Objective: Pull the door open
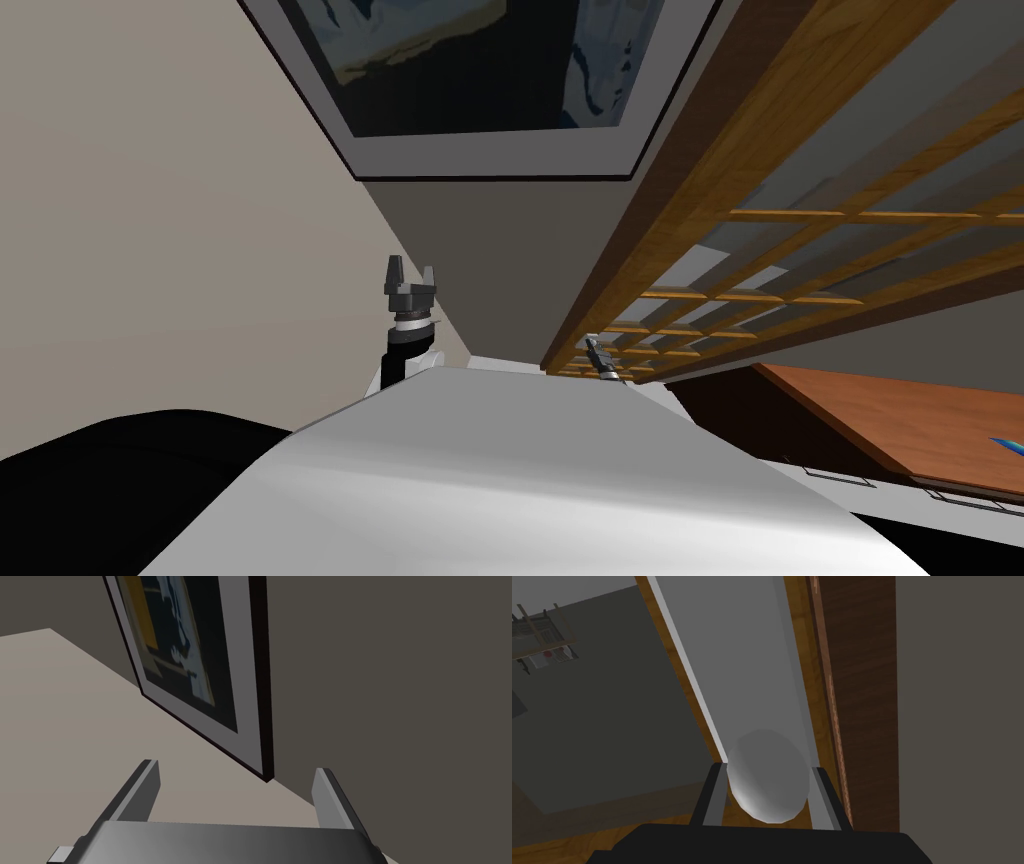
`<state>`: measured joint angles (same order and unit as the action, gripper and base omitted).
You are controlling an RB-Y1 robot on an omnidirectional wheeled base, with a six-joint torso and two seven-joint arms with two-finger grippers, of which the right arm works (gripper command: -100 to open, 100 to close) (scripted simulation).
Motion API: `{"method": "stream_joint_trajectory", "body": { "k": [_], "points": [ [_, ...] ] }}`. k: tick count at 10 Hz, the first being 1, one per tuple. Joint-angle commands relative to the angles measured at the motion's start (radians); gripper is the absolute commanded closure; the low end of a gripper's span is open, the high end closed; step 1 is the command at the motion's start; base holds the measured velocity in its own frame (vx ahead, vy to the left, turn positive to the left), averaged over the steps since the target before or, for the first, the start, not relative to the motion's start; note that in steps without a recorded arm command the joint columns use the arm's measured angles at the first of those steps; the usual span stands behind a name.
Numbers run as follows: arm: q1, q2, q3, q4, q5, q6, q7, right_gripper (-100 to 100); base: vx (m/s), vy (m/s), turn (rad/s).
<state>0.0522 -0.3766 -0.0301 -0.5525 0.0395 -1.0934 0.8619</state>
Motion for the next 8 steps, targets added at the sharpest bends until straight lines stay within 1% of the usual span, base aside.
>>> {"method": "stream_joint_trajectory", "body": {
  "k": [1, 6, 7, 8],
  "points": [
    [0.002, 0.004, 0.015, -0.008, -0.009, 0.005, -0.050, 100, -0.039, -0.012, 0.015],
    [-0.003, 0.003, 0.049, -0.018, -0.046, 0.014, -0.190, 100, -0.042, -0.016, 0.014],
    [-0.003, 0.003, 0.049, -0.018, -0.046, 0.014, -0.197, 100, -0.026, -0.007, 0.009],
    [-0.004, 0.003, 0.056, -0.020, -0.055, 0.017, -0.231, 100, -0.020, -0.007, 0.013]
  ]
}}
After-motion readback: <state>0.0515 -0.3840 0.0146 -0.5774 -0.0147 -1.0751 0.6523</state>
